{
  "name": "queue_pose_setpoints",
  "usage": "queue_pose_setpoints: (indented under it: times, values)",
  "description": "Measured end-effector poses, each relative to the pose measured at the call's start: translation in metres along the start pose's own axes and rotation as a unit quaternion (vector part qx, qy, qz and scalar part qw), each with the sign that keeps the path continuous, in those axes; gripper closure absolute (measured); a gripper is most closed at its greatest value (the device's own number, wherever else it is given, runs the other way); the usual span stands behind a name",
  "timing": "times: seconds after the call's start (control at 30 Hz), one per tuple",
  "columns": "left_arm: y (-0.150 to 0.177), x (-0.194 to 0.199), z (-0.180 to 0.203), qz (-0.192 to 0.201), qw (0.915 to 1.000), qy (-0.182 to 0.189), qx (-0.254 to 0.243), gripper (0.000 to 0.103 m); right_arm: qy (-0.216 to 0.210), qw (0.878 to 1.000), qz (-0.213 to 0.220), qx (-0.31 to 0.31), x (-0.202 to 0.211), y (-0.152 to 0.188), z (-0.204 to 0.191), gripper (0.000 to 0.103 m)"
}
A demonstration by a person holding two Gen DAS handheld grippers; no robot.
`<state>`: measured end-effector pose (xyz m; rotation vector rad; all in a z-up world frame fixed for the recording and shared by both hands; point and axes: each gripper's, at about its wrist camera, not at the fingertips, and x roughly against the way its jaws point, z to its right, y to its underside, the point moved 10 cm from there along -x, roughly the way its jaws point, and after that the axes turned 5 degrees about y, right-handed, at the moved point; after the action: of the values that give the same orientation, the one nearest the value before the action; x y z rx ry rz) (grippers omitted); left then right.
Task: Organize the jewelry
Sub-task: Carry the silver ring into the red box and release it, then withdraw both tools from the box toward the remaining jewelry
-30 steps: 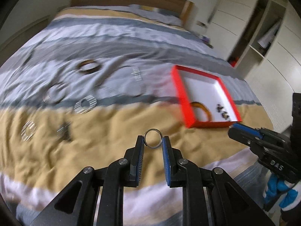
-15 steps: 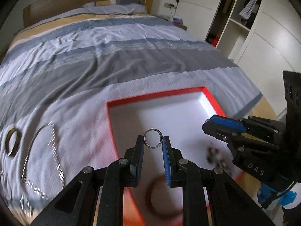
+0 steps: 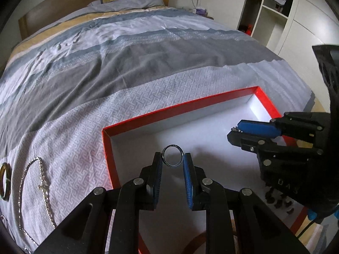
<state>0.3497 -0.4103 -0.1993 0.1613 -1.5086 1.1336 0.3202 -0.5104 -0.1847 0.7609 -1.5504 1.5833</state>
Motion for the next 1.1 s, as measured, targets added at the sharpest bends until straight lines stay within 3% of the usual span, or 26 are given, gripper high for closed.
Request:
queue_pose_setpoints:
  times: [0.13, 0.23, 0.27, 0.43, 0.63, 0.8, 0.97, 1.1]
  values:
    - [0.002, -0.003, -0.001, -0.007, 0.9999, -0.006, -0.009, 0.082, 0.003, 1.0, -0.008, 0.002, 0.0, 0.0, 0.0, 0.085]
    - [0.002, 0.0, 0.002, -0.005, 0.9998, -0.005, -0.018, 0.072, -0.003, 1.0, 0.0, -0.01, 0.009, -0.003, 0.003, 0.085]
    - [0.001, 0.002, 0.002, -0.003, 0.9998, -0.006, -0.018, 0.064, -0.004, 1.0, 0.005, -0.017, 0.013, -0.004, 0.005, 0.084]
    - [-0.004, 0.029, 0.01, 0.02, 0.9998, 0.0, -0.01, 0.057, 0.003, 0.998, 0.027, -0.052, 0.049, 0.001, 0.023, 0.081]
    - [0.001, 0.094, 0.019, 0.064, 0.9978, -0.017, 0.006, 0.042, 0.011, 0.995, 0.054, -0.083, 0.106, 0.018, 0.033, 0.081]
    - [0.017, 0.157, 0.024, 0.099, 0.9932, -0.06, 0.008, 0.03, 0.003, 0.994, 0.067, -0.09, 0.148, 0.041, 0.016, 0.08]
    - [0.038, 0.213, 0.026, 0.135, 0.9862, -0.094, 0.015, 0.026, -0.011, 0.993, 0.079, -0.088, 0.183, 0.062, -0.013, 0.072]
    - [0.065, 0.249, 0.024, 0.158, 0.981, -0.111, 0.022, 0.025, -0.023, 0.992, 0.085, -0.085, 0.205, 0.077, -0.038, 0.071]
